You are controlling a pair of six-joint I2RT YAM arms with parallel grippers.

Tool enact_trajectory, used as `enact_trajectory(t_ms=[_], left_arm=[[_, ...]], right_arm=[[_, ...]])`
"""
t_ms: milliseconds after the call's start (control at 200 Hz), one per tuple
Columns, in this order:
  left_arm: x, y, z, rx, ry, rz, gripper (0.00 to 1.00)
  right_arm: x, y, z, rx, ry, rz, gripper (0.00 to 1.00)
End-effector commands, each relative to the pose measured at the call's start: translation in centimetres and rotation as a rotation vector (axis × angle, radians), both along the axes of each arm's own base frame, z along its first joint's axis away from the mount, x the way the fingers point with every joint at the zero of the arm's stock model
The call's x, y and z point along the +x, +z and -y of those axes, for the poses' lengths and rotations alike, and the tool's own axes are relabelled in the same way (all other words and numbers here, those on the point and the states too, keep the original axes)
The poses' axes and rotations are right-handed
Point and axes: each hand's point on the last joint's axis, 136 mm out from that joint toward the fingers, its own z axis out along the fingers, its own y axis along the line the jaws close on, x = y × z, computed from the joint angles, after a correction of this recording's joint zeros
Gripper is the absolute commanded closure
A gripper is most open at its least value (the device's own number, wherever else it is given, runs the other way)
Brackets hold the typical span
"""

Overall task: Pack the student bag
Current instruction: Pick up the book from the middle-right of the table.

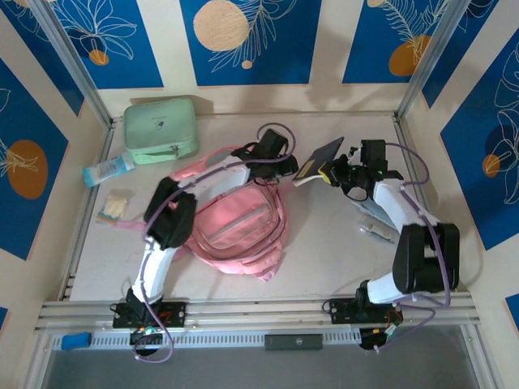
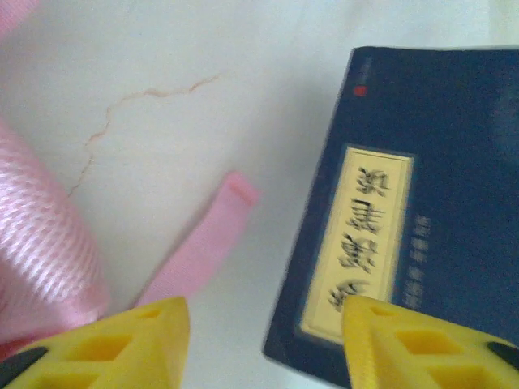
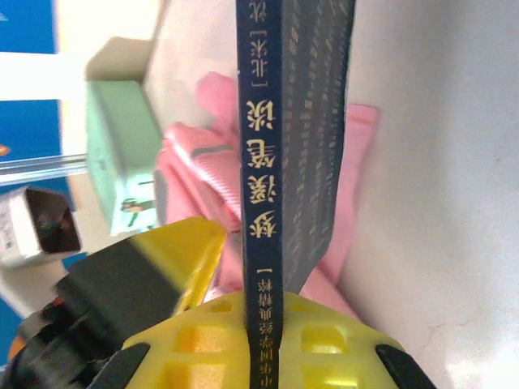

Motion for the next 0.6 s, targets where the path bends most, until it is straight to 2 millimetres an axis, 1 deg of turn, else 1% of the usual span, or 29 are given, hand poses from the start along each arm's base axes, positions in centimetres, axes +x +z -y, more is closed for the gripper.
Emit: enact_trajectory(t_ms=[0, 5, 10, 15, 20, 25, 75, 135, 200, 225, 275, 345, 425, 500, 595], left_arm=[[-1.2, 7.4, -1.5, -0.215, 0.059, 0.080, 0.41], [-1.3, 7.9, -1.5, -0.229, 0.063, 0.085, 0.41], [-1.4, 7.9, -1.6, -0.235, 0.066, 0.084, 0.41], [-1.6, 8.7, -1.7, -0.252, 0.068, 0.095, 0.40], [-1.6, 8.2, -1.8, -0.253, 0.073, 0.087, 0.40], [-1.7, 8.5, -1.8, -0.262, 0.074, 0.093, 0.40], [-2.9, 9.5, -2.7, -0.346, 0.117, 0.083, 0.36], [-4.1, 11.0, -3.5, -0.467, 0.159, 0.073, 0.32], [-5.4, 11.9, -4.3, -0.581, 0.214, 0.048, 0.30], [-5.9, 11.9, -4.4, -0.613, 0.234, 0.035, 0.29], [-6.9, 13.3, -4.7, -0.689, 0.262, 0.036, 0.27], [-8.4, 14.7, -4.7, -0.740, 0.283, 0.045, 0.23], [-9.7, 15.4, -4.4, -0.781, 0.306, 0.017, 0.19], [-10.6, 15.2, -4.3, -0.842, 0.358, -0.002, 0.17], [-11.0, 15.4, -4.1, -0.870, 0.399, -0.003, 0.15]], right_arm=[[-0.4, 3.9, -0.8, 0.041, -0.023, 0.139, 1.00], [-0.4, 4.1, -0.8, 0.043, -0.027, 0.145, 1.00], [-0.5, 4.1, -0.8, 0.045, -0.029, 0.144, 1.00], [-0.5, 4.2, -0.9, 0.046, -0.031, 0.150, 1.00], [-0.5, 4.3, -1.0, 0.047, -0.032, 0.153, 1.00], [-0.5, 4.5, -1.0, 0.048, -0.034, 0.159, 1.00], [-0.9, 5.6, -1.6, 0.051, -0.046, 0.203, 1.00], [-1.2, 7.3, -2.5, 0.043, -0.050, 0.278, 1.00], [-1.7, 8.9, -3.5, 0.046, -0.059, 0.328, 1.00], [-1.9, 9.4, -3.8, 0.051, -0.063, 0.345, 1.00], [-2.3, 10.2, -4.6, 0.059, -0.072, 0.379, 1.00], [-2.9, 10.9, -5.7, 0.066, -0.083, 0.410, 1.00], [-3.4, 11.7, -6.8, 0.090, -0.084, 0.435, 1.00], [-3.7, 12.5, -7.6, 0.126, -0.083, 0.458, 1.00], [-4.4, 13.0, -8.5, 0.148, -0.081, 0.460, 1.00]])
